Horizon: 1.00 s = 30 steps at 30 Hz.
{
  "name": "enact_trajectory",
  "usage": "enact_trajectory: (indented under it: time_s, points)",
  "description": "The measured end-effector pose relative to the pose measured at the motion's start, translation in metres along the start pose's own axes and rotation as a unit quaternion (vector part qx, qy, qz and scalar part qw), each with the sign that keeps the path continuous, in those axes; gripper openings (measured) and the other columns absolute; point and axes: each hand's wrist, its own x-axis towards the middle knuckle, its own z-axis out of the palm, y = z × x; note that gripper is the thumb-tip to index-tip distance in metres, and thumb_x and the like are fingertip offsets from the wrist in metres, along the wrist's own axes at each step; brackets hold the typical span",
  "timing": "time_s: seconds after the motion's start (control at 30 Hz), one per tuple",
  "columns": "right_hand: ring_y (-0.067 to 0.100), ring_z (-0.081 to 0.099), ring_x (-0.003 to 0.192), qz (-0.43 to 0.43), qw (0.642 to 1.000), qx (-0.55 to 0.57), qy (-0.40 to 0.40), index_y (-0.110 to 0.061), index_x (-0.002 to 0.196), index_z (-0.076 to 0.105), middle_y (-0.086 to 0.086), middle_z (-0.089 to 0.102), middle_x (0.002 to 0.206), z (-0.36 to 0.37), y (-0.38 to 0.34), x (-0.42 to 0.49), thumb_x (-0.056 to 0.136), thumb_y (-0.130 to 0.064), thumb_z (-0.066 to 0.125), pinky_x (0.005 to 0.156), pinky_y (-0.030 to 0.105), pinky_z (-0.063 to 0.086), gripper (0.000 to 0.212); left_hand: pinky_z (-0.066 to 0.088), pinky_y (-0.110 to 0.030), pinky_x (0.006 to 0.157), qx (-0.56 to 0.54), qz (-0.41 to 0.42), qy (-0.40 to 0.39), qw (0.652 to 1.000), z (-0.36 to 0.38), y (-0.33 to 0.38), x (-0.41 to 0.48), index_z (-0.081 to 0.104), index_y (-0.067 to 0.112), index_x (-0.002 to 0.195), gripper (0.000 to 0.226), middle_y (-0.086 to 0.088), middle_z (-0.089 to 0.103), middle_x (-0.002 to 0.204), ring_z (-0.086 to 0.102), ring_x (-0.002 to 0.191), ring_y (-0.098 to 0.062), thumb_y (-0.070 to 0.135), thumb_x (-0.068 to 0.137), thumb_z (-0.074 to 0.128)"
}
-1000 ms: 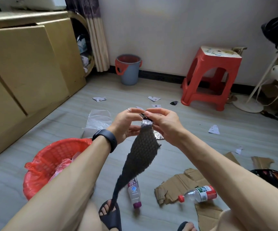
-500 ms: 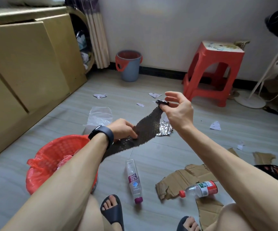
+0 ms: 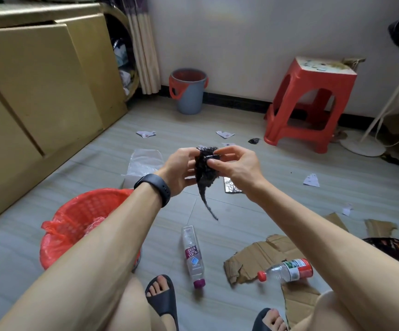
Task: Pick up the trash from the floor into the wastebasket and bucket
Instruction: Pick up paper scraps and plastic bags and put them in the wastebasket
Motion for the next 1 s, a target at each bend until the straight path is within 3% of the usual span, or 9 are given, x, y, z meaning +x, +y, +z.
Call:
enact_trajectory:
  time_s: [0.2,0.27,0.43,0.53,0.63,0.77,0.83,0.9,1.0]
  points:
    - [0.025,0.076,0.079,-0.002,1.0,-0.021,-0.011,-0.016,0.087,0.076,0.007,0.077,0.083,0.01,0.006,0.001,0.07,-0.024,0.091,0.08,0.044,0.062,0.024,0.056,-0.038,0.093,0.006,-0.017,-0.082,0.996,-0.031,0.002,-0.009,0.071,0.014,0.117,0.028,-0.008,0.072,0.108,0.071,0.101,-0.029,0.022,0.09,0.065]
    - [0.03,0.076,0.08,0.008,1.0,0.011,-0.019,-0.014,0.086,0.076,0.01,0.077,0.083,0.018,0.006,0.002,0.071,-0.02,0.09,0.08,0.044,0.062,0.021,0.059,-0.033,0.084,0.038,0.001,-0.09,0.995,-0.039,0.002,-0.01,0.071,0.02,0.115,0.029,-0.003,0.073,0.105,0.072,0.098,-0.026,0.007,0.089,0.064]
    - [0.023,0.073,0.08,0.023,0.997,0.021,-0.07,-0.014,0.093,0.077,0.01,0.077,0.089,0.049,0.003,0.005,0.078,-0.015,0.084,0.072,0.033,0.057,0.017,0.06,-0.029,0.063,0.053,0.05,0.032,0.997,-0.066,0.001,-0.009,0.069,0.018,0.098,0.035,-0.007,0.071,0.089,0.072,0.076,-0.022,-0.014,0.085,0.058]
    - [0.018,0.071,0.082,0.052,0.985,-0.035,-0.162,-0.017,0.102,0.075,0.003,0.078,0.092,0.072,0.007,0.008,0.081,-0.018,0.082,0.071,0.032,0.054,0.022,0.061,-0.043,0.074,0.049,0.062,0.113,0.99,-0.103,-0.011,-0.01,0.065,0.008,0.087,0.028,-0.016,0.066,0.086,0.068,0.074,-0.028,-0.018,0.083,0.058]
    - [0.013,0.069,0.081,0.033,0.934,-0.244,-0.26,-0.019,0.11,0.071,-0.004,0.075,0.097,0.1,0.025,0.011,0.085,-0.028,0.078,0.066,0.019,0.049,0.028,0.062,-0.044,0.073,0.138,0.054,0.242,0.959,-0.169,-0.042,-0.019,0.074,0.011,0.079,0.034,-0.017,0.072,0.084,0.071,0.064,-0.023,-0.019,0.076,0.06]
    - [0.02,0.061,0.109,-0.051,0.796,-0.486,-0.357,-0.023,0.132,0.057,0.004,0.063,0.125,0.141,0.07,0.004,0.091,-0.041,0.065,0.085,0.025,0.046,0.045,0.043,-0.014,0.084,0.426,0.053,0.359,0.829,-0.234,-0.096,-0.042,0.081,0.024,0.092,0.036,0.005,0.075,0.096,0.067,0.094,-0.014,-0.004,0.075,0.066]
    - [0.026,0.051,0.124,-0.065,0.787,-0.493,-0.366,-0.022,0.143,0.045,0.009,0.052,0.137,0.164,0.096,0.0,0.094,-0.047,0.059,0.101,0.031,0.041,0.057,0.035,-0.01,0.089,0.467,0.065,0.338,0.815,-0.246,-0.128,-0.04,0.08,0.021,0.097,0.034,0.003,0.072,0.113,0.063,0.109,-0.015,-0.003,0.08,0.063]
    - [0.03,0.04,0.134,-0.065,0.811,-0.47,-0.343,-0.02,0.152,0.032,0.011,0.04,0.149,0.191,0.119,-0.002,0.096,-0.051,0.053,0.111,0.036,0.033,0.067,0.031,-0.007,0.095,0.518,0.045,0.263,0.812,-0.256,-0.164,-0.026,0.078,0.022,0.106,0.035,0.006,0.066,0.127,0.059,0.119,-0.013,0.001,0.085,0.06]
    - [0.034,0.027,0.141,-0.082,0.831,-0.47,-0.285,-0.018,0.157,0.016,0.011,0.024,0.16,0.219,0.148,-0.004,0.093,-0.056,0.046,0.117,0.04,0.024,0.081,0.035,-0.028,0.111,0.612,-0.031,0.058,0.788,-0.257,-0.224,0.008,0.067,0.021,0.125,0.04,0.0,0.052,0.142,0.046,0.134,-0.027,0.021,0.093,0.044]
